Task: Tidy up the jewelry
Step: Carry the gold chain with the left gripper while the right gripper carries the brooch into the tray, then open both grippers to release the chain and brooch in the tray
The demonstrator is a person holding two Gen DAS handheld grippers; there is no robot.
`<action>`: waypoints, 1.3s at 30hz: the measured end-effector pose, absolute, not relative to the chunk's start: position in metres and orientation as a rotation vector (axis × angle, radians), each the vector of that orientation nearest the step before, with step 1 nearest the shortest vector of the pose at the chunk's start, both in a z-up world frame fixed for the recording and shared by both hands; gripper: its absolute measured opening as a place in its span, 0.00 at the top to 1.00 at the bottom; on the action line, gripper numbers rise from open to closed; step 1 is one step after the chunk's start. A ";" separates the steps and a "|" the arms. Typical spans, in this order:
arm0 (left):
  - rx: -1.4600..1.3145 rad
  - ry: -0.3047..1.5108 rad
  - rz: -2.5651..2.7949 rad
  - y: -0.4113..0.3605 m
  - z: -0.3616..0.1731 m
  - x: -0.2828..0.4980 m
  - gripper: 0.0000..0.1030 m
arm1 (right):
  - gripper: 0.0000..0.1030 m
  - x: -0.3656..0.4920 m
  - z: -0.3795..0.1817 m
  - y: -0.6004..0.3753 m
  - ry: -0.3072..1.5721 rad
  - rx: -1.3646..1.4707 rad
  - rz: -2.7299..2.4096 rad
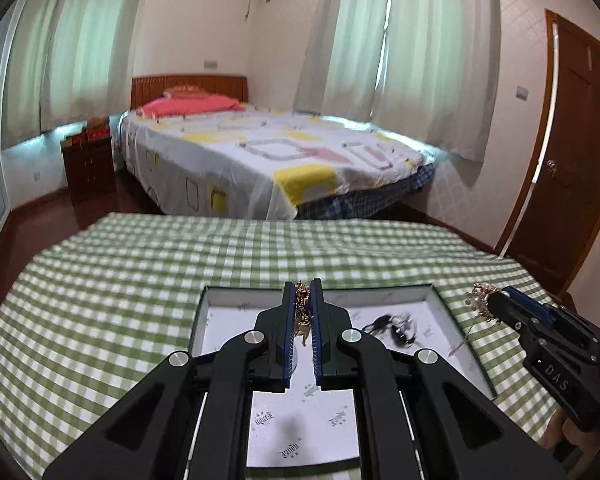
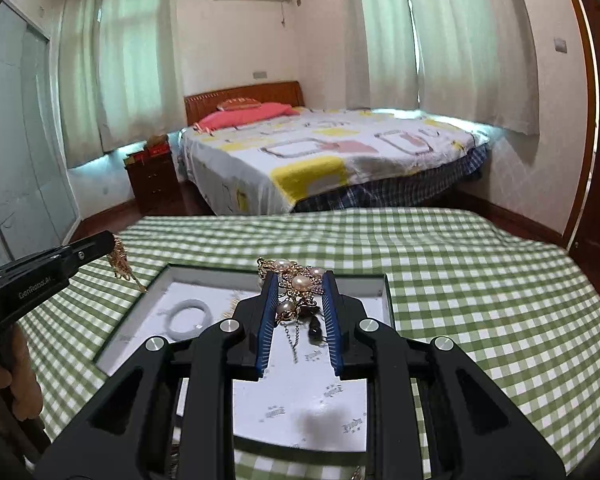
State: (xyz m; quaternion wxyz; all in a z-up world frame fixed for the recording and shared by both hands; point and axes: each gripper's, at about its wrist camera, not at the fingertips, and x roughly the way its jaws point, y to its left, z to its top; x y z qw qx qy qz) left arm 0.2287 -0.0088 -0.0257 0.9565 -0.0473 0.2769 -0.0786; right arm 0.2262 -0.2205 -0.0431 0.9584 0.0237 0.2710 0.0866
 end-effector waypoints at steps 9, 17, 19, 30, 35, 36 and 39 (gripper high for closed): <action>-0.091 0.737 -0.122 -0.003 -0.097 0.250 0.92 | 0.78 0.259 -0.111 -0.226 0.729 0.059 0.141; -0.097 0.801 -0.092 0.002 -0.119 0.252 0.92 | 0.78 0.265 -0.132 -0.228 0.794 0.051 0.124; -0.098 0.819 -0.091 0.003 -0.124 0.253 0.92 | 0.78 0.267 -0.136 -0.228 0.812 0.056 0.124; -0.112 0.849 -0.085 0.003 -0.130 0.255 0.87 | 0.71 0.266 -0.137 -0.230 0.819 0.060 0.125; -0.125 0.850 -0.074 0.006 -0.132 0.251 0.70 | 0.70 0.261 -0.131 -0.232 0.806 0.063 0.126; -0.124 0.849 -0.072 0.006 -0.132 0.250 0.69 | 0.70 0.260 -0.130 -0.233 0.801 0.062 0.125; -0.123 0.843 -0.067 0.006 -0.130 0.247 0.63 | 0.70 0.257 -0.124 -0.232 0.788 0.056 0.127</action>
